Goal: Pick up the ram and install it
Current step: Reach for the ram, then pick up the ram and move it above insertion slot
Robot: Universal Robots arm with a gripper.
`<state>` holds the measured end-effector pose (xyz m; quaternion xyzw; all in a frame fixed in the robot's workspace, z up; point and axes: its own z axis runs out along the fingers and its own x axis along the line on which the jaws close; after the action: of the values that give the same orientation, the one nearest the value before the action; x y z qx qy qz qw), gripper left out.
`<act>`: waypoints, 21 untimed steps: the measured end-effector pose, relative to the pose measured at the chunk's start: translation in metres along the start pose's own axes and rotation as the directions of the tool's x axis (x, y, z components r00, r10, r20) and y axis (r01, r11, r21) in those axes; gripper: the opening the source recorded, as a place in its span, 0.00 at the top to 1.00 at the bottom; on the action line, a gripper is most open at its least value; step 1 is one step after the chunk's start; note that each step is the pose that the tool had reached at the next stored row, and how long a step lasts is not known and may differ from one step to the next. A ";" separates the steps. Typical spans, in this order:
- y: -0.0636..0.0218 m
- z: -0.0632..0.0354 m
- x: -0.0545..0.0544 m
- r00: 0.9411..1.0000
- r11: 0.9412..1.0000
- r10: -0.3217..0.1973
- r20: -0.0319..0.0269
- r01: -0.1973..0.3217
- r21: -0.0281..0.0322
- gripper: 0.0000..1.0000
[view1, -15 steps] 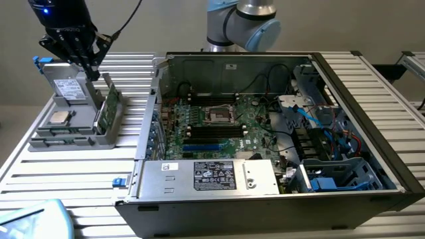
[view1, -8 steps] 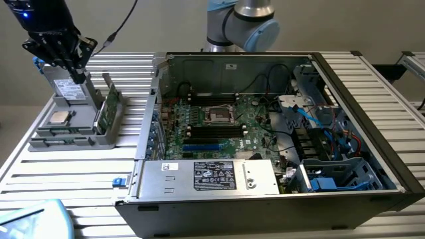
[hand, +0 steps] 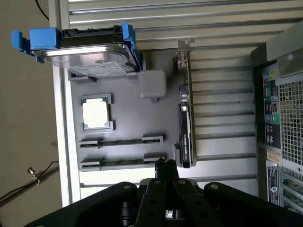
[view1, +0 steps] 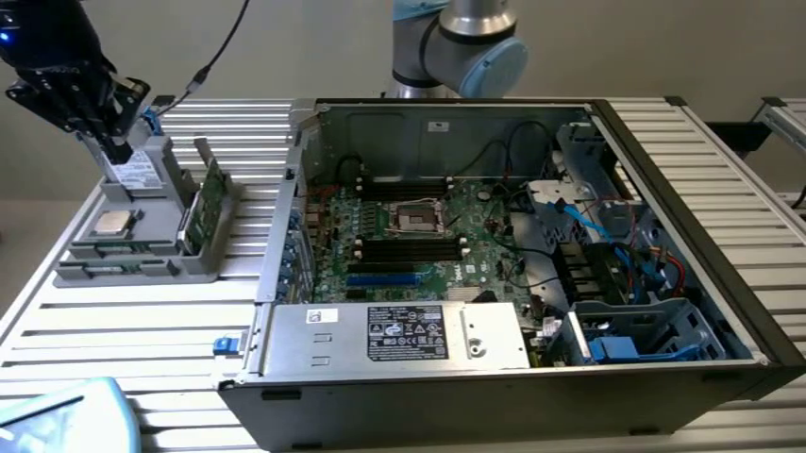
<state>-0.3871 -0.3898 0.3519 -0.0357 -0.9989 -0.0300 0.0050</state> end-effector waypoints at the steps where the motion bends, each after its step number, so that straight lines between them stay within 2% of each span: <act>1: -0.0004 0.0009 0.004 1.000 1.000 0.000 0.000 0.000 0.000 0.89; 4: -0.0016 0.0036 0.018 1.000 1.000 0.000 0.000 0.000 0.000 0.89; 6: -0.0035 0.0043 0.026 1.000 1.000 0.000 -0.004 0.000 0.000 0.89; 8: -0.0072 0.0046 0.029 1.000 1.000 0.001 -0.016 -0.001 0.001 0.89; 13: -0.0152 0.0052 0.031 0.998 1.000 0.003 -0.055 -0.003 0.004 0.89; 14: -0.0152 0.0052 0.031 0.998 1.000 0.004 -0.057 -0.003 0.004 0.89; 21: -0.0152 0.0051 0.031 0.998 1.000 0.004 -0.058 -0.003 0.004 0.89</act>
<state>-0.4188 -0.4024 0.3462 -0.0366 -0.9983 -0.0289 0.0340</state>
